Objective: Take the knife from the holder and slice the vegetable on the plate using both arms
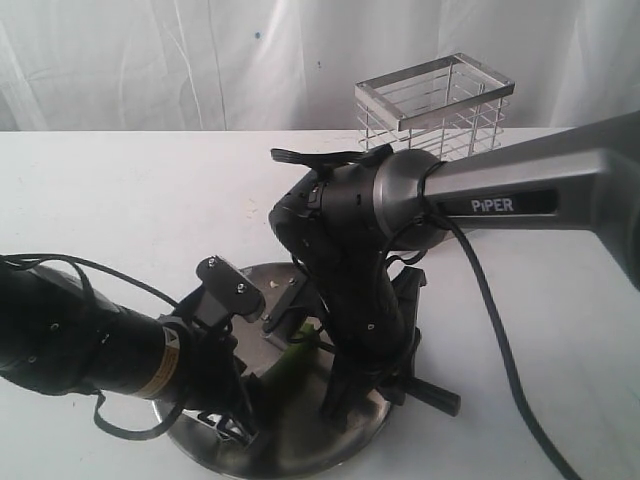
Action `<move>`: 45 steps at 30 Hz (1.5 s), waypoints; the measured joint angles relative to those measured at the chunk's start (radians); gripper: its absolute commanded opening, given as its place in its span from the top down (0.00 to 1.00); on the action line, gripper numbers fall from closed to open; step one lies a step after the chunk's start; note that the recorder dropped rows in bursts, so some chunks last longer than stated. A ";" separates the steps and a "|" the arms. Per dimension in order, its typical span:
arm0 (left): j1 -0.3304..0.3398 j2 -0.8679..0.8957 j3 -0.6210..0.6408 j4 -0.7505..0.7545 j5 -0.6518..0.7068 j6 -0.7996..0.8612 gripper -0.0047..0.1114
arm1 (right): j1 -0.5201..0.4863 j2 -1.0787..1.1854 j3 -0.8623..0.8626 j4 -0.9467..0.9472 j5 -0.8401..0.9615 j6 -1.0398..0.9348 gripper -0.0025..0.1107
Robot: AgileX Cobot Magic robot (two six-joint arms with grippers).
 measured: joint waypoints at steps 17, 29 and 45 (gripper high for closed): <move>-0.005 0.020 -0.020 -0.154 0.038 0.000 0.72 | 0.000 0.000 0.000 -0.026 -0.002 0.008 0.98; -0.005 0.020 -0.020 -0.201 0.055 0.000 0.72 | 0.000 0.000 0.000 -0.081 -0.007 0.008 0.98; -0.005 0.020 -0.022 -0.203 0.051 0.000 0.72 | 0.002 -0.014 0.095 -0.212 -0.004 0.006 0.98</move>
